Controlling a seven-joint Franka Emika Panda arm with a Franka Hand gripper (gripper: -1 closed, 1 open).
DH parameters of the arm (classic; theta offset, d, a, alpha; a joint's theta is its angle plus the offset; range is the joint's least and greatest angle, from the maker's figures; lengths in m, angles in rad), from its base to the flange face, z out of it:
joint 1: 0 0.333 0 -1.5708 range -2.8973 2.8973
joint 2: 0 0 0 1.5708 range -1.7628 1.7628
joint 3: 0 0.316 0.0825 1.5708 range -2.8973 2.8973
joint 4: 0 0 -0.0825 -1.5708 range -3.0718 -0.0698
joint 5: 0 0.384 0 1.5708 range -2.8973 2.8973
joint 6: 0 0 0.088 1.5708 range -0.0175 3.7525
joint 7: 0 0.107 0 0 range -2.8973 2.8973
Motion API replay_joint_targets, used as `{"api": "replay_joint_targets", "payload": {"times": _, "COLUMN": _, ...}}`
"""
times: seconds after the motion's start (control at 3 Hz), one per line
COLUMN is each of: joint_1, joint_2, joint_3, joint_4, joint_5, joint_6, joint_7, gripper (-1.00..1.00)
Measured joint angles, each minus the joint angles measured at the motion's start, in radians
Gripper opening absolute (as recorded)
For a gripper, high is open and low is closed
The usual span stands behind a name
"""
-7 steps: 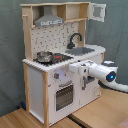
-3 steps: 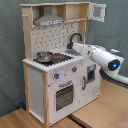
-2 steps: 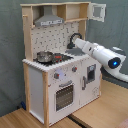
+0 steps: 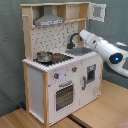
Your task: Play with the kitchen
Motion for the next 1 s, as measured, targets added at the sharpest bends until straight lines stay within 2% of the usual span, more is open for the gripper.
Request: {"api": "replay_joint_targets", "payload": {"times": 1.0, "joint_1": 0.058, "joint_2": 0.001, "joint_3": -0.122, "joint_4": 0.003, "joint_5": -0.184, "joint_6": -0.175, "joint_7": 0.234, "gripper": 1.0}}
